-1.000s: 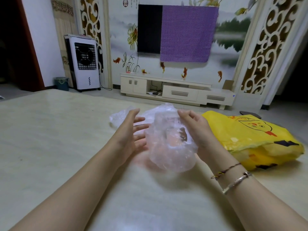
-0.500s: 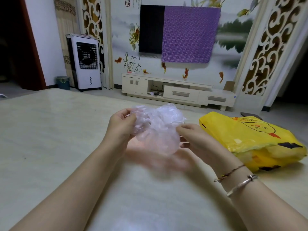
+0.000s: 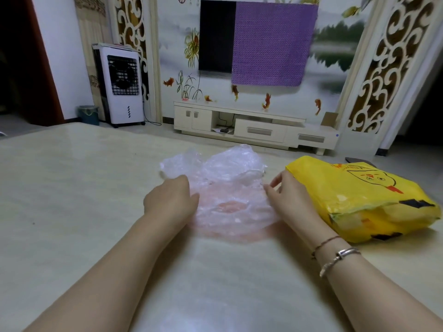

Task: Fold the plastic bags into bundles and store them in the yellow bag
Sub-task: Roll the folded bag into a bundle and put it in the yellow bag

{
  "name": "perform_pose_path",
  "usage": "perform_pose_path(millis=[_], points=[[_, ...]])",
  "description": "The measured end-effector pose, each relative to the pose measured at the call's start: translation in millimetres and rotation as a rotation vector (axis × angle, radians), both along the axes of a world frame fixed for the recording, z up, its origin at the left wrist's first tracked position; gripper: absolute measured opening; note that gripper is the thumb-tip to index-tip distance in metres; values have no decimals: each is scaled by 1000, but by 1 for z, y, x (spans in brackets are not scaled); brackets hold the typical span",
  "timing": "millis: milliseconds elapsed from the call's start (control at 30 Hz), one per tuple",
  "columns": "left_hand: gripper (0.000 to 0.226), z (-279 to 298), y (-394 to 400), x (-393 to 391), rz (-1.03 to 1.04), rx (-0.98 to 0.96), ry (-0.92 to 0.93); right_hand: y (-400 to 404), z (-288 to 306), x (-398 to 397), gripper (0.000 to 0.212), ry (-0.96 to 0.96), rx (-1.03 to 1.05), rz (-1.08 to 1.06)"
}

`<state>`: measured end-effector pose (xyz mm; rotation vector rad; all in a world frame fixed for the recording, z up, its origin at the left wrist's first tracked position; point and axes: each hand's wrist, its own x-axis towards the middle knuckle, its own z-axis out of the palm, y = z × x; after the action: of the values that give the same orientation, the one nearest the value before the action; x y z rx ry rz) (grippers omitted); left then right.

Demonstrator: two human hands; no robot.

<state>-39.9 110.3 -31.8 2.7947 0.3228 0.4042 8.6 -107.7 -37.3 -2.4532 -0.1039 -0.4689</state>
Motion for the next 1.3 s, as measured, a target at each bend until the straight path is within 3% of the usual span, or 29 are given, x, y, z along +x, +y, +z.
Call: perform_pose_path(millis=[100, 167, 233, 333, 433, 567, 667, 800, 833, 900, 967, 1067, 1167, 1300], points=[[40, 5, 1, 0, -83, 35, -163, 2, 3, -5, 15, -95, -103, 50], [28, 9, 0, 1, -309, -173, -389, 8, 10, -8, 22, -130, -121, 162], [24, 10, -5, 0, -535, -305, -450, 18, 13, -15, 31, -38, -166, 302], [32, -2, -11, 3, -642, -212, -317, 25, 11, -20, 39, 129, -334, 439], [27, -13, -9, 6, -651, 48, -27, 13, 8, -23, 42, 273, -493, 474], [76, -21, -6, 4, -592, 128, 332, -12, -1, -25, 61, 360, -623, 498], [94, -21, 0, 3, -580, 99, 381, -15, -9, -24, 65, 327, -636, 495], [94, -15, 3, 3, -607, -39, 296, -23, -14, -29, 72, 176, -403, 524], [88, -11, 2, 3, -614, -127, 212, -27, -12, -31, 74, 142, -332, 543], [55, -1, 5, 4, -624, -294, 14, -31, -4, -35, 72, 87, -238, 583], [27, 8, 6, 2, -627, -369, -63, -30, 3, -37, 65, 66, -255, 616], [28, 10, 7, -3, -619, -372, 88, -25, 3, -39, 50, 99, -325, 650], [42, 9, 5, -9, -585, -286, 284, -23, 3, -42, 43, 128, -358, 639], [52, 10, 3, -10, -567, -215, 325, -21, 1, -39, 39, 88, -395, 569]])
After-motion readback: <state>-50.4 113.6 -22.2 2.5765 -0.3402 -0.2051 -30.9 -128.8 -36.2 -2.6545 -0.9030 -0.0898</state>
